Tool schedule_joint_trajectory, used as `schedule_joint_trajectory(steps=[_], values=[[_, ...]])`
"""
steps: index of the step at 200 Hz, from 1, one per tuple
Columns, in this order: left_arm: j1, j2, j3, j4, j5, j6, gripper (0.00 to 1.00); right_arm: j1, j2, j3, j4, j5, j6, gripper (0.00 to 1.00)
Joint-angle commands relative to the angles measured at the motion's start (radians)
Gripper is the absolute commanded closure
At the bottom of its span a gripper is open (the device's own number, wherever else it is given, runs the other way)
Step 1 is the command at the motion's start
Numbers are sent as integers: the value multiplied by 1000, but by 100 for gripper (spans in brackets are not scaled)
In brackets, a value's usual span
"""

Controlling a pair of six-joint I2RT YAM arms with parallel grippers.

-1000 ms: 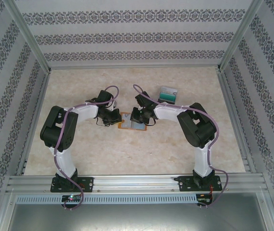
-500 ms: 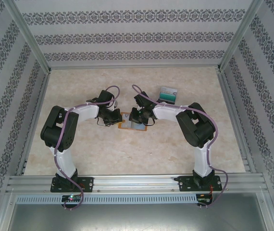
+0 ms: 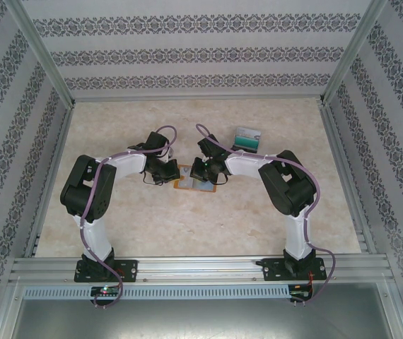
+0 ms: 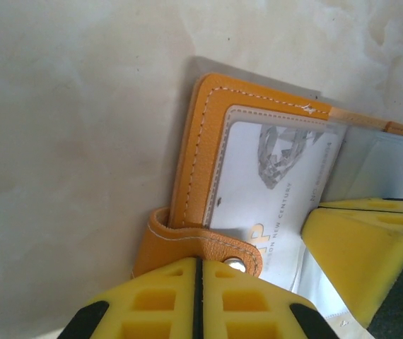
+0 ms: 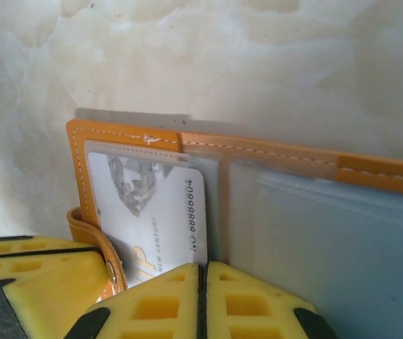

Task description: Take the credit cards out of the card holder

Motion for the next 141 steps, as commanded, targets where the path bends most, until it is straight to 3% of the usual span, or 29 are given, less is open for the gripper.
schedule_joint_trajectory(steps=[1, 74, 131, 141], values=[[-25, 48, 0, -52, -27, -10, 100, 7, 1, -20, 19, -28, 7, 100], [-18, 41, 3, -74, -70, -9, 100, -45, -130, -114, 16, 29, -27, 100], [-18, 43, 1, -71, -64, -12, 100, -55, -134, -135, 34, 10, -31, 100], [-17, 43, 0, -70, -63, -13, 100, -53, -124, -130, 40, 3, -28, 92]])
